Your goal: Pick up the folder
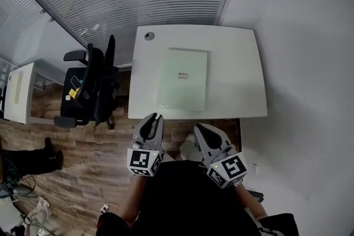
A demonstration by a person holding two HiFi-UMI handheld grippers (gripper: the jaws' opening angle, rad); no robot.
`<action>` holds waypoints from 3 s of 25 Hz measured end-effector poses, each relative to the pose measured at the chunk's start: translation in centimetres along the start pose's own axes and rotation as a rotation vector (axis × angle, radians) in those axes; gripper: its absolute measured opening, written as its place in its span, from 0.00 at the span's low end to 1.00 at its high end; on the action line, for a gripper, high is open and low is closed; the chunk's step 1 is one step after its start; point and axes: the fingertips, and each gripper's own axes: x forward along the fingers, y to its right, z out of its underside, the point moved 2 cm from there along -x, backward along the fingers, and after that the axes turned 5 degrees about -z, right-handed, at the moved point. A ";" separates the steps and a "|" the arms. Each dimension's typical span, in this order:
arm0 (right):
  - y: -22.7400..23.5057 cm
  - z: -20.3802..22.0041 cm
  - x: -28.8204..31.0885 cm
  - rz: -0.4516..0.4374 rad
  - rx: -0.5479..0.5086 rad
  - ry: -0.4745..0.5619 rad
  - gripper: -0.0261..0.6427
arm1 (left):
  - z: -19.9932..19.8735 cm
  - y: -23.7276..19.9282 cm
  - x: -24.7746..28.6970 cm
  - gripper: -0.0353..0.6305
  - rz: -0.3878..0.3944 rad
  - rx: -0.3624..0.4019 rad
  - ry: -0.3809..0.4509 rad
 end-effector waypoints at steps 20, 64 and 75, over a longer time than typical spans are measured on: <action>3.8 1.9 4.3 0.017 0.011 -0.103 0.04 | 13.5 -8.8 13.9 0.40 -0.138 -0.217 -0.351; 3.0 7.4 4.2 0.098 0.091 -0.212 0.04 | 20.2 -8.2 13.1 0.39 -0.045 -0.167 -0.514; 5.7 14.7 3.4 0.098 0.197 -0.352 0.27 | 21.3 -8.0 8.9 0.39 -0.044 -0.163 -0.522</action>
